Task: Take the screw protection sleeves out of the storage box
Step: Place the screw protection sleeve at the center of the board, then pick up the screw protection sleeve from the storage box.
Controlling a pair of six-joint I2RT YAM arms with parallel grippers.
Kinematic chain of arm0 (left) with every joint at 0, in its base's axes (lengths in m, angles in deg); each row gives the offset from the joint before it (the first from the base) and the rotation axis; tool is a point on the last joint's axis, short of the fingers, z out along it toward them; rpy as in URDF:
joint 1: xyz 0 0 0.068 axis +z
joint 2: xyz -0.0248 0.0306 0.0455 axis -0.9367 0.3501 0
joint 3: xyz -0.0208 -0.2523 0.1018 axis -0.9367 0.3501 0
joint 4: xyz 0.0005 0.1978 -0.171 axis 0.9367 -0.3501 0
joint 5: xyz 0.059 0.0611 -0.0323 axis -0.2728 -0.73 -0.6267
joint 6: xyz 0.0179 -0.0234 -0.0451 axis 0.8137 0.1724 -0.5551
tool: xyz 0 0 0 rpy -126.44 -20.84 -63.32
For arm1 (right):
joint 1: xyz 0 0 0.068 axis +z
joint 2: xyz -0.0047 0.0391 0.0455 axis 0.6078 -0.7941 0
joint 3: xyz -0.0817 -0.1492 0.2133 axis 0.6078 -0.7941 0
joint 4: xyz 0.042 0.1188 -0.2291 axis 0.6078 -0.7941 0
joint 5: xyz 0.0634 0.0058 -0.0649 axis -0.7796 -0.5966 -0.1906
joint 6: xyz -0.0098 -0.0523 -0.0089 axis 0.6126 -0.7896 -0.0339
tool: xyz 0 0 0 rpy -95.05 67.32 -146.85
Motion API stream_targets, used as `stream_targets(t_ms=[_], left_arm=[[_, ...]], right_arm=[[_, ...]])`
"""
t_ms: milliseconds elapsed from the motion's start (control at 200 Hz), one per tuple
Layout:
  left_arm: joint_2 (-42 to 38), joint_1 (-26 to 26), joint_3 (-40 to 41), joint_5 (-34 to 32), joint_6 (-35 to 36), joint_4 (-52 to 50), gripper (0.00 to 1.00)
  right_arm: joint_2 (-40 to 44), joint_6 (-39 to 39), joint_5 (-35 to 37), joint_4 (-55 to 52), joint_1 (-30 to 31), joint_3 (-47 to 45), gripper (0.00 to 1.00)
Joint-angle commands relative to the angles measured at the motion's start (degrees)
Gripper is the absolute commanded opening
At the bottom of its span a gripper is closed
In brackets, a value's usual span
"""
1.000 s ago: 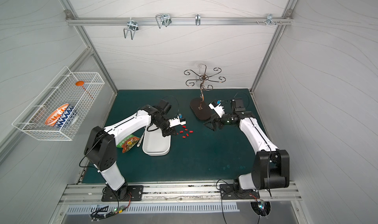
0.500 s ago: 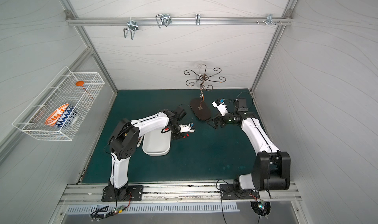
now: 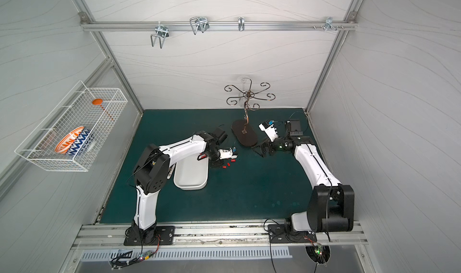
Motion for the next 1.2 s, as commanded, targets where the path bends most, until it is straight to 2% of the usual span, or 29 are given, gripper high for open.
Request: stream_targets(t_ms=[0, 155, 275, 405, 740, 1196], left_arm=[[-6.45, 1.55, -1.77, 6.23, -0.84, -4.65, 0.37], [-14.21, 6.93, 2.34, 10.69, -1.57, -6.24, 0.38], [-18.67, 13.32, 8.92, 10.37, -3.43, -2.76, 0.38], [-18.57, 17.65, 13.51, 6.78, -5.31, 0.87, 0.39], [-8.48, 17.80, 12.12, -0.99, -4.84, 4.33, 0.40], [-2.48, 16.05, 10.55, -2.01, -3.85, 9.56, 0.37]], right_arm=[[2.59, -1.30, 0.35, -0.46, 0.16, -0.28, 0.99], [3.39, -2.46, 1.67, -0.75, 2.06, -0.10, 0.99], [2.65, -3.16, 2.45, -0.89, 3.52, -0.11, 0.99], [1.64, -3.37, 2.57, -1.10, 4.21, 0.16, 0.99], [2.69, -3.57, 2.49, -0.95, 3.94, -0.45, 0.99], [2.98, -3.49, 1.75, -0.94, 3.05, -0.64, 0.99]])
